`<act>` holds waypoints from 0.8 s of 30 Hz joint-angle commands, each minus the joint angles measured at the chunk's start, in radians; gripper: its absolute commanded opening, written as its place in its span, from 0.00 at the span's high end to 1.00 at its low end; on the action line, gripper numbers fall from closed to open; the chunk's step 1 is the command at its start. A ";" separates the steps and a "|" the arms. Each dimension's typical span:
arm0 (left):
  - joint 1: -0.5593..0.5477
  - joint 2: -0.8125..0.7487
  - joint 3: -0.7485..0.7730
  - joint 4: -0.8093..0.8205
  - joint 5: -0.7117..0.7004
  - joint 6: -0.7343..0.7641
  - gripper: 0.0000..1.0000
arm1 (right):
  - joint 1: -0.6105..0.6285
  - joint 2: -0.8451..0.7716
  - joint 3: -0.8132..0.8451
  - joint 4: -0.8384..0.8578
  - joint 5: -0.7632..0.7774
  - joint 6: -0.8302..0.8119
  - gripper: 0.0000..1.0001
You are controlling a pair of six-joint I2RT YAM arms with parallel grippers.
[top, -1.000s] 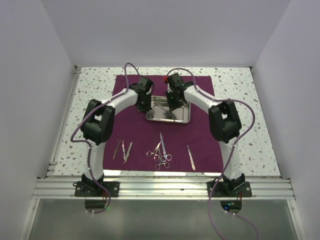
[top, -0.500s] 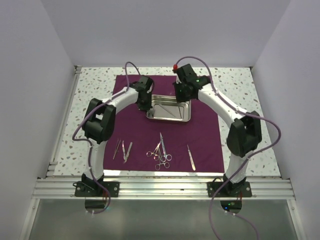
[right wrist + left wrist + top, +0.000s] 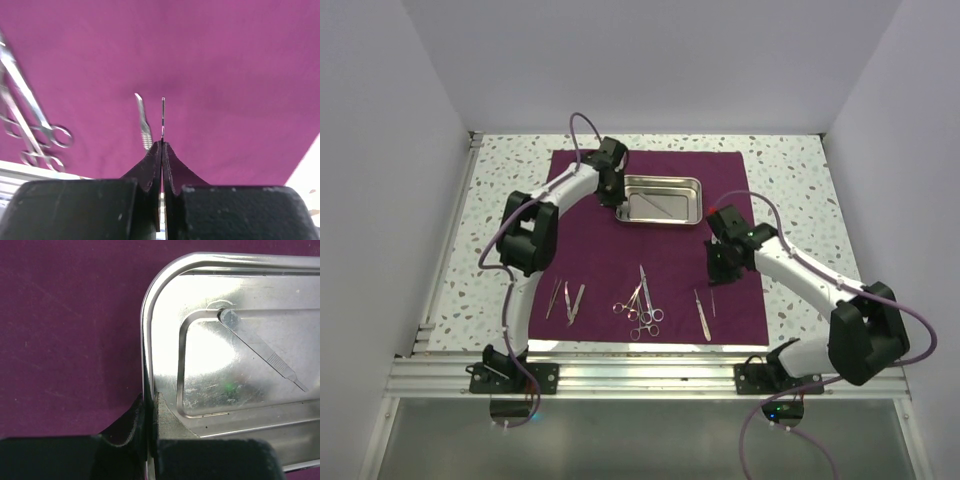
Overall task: Open and lay out the surgical kit
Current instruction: Place the medical item in the surgical kit.
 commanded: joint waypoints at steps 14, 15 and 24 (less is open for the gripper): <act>0.023 0.004 0.050 -0.026 -0.059 -0.024 1.00 | 0.001 -0.059 -0.223 0.186 -0.117 0.134 1.00; 0.023 0.001 0.044 -0.026 -0.061 -0.025 1.00 | 0.001 -0.061 -0.208 0.170 -0.109 0.122 0.97; 0.023 -0.031 -0.003 -0.011 -0.070 -0.024 1.00 | 0.001 -0.045 0.103 -0.079 0.036 -0.042 0.24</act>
